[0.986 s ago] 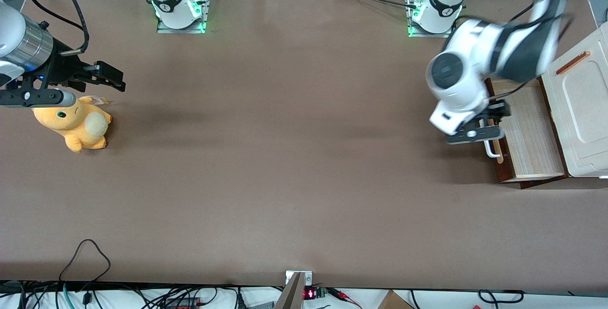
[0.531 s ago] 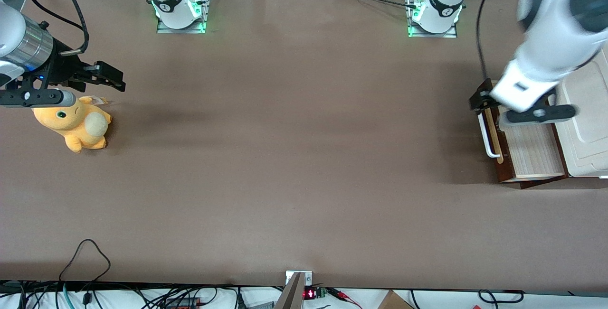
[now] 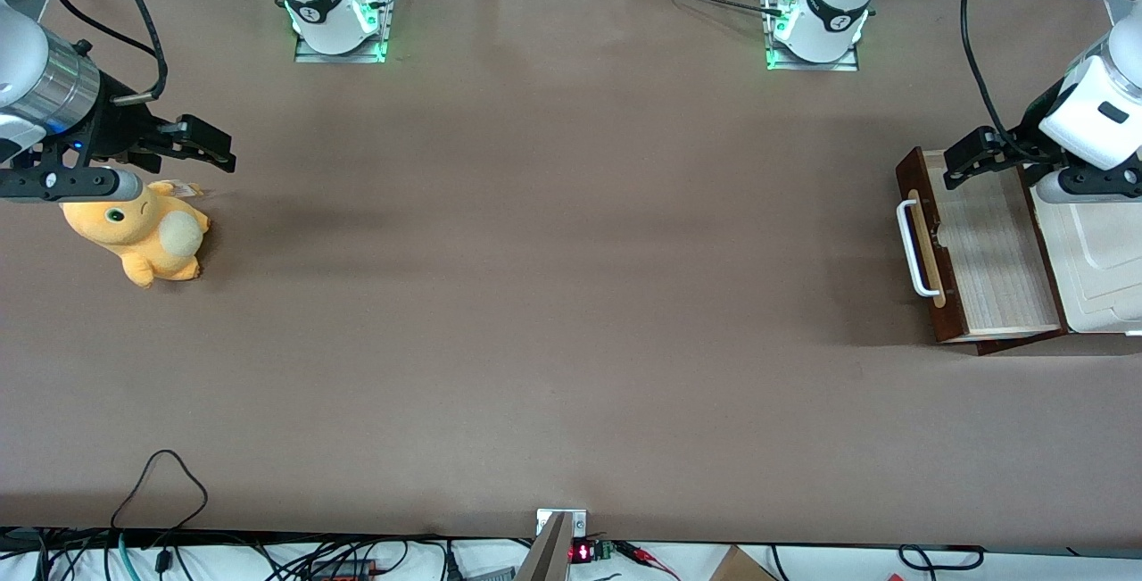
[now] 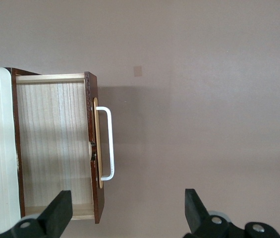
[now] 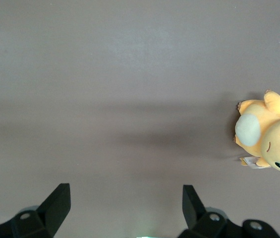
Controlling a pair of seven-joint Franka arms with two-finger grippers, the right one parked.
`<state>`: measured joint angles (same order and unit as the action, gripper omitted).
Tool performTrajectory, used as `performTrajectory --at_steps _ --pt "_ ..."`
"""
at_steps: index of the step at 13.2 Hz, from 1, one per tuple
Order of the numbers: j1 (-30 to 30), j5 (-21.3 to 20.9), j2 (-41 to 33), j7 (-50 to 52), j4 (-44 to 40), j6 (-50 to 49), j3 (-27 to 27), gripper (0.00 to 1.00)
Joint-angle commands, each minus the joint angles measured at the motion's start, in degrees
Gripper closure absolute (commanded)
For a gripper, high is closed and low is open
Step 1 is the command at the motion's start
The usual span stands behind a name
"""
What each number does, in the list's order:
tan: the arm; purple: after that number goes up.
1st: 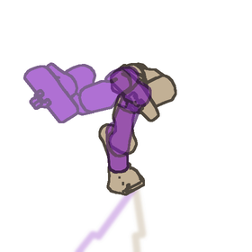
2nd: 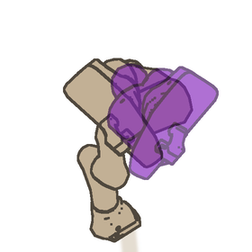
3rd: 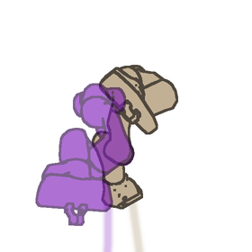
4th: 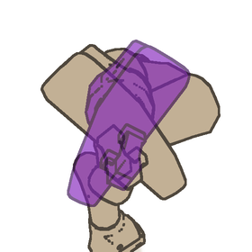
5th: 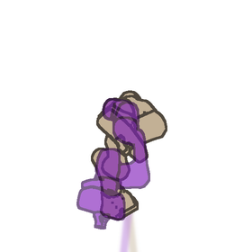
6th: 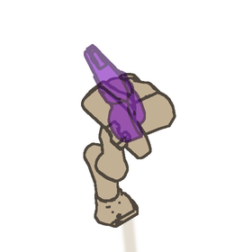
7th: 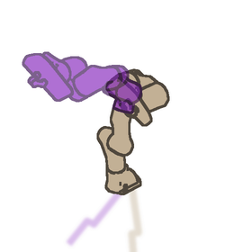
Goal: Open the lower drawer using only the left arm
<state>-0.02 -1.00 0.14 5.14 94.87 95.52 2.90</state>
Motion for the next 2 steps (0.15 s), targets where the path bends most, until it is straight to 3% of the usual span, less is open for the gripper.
performTrajectory --at_steps 1,2 --pt "-0.1 1.3 0.6 -2.0 -1.5 -1.3 -0.2 0.00" --pt "-0.1 1.2 0.6 -2.0 -1.5 -1.3 -0.2 0.00"
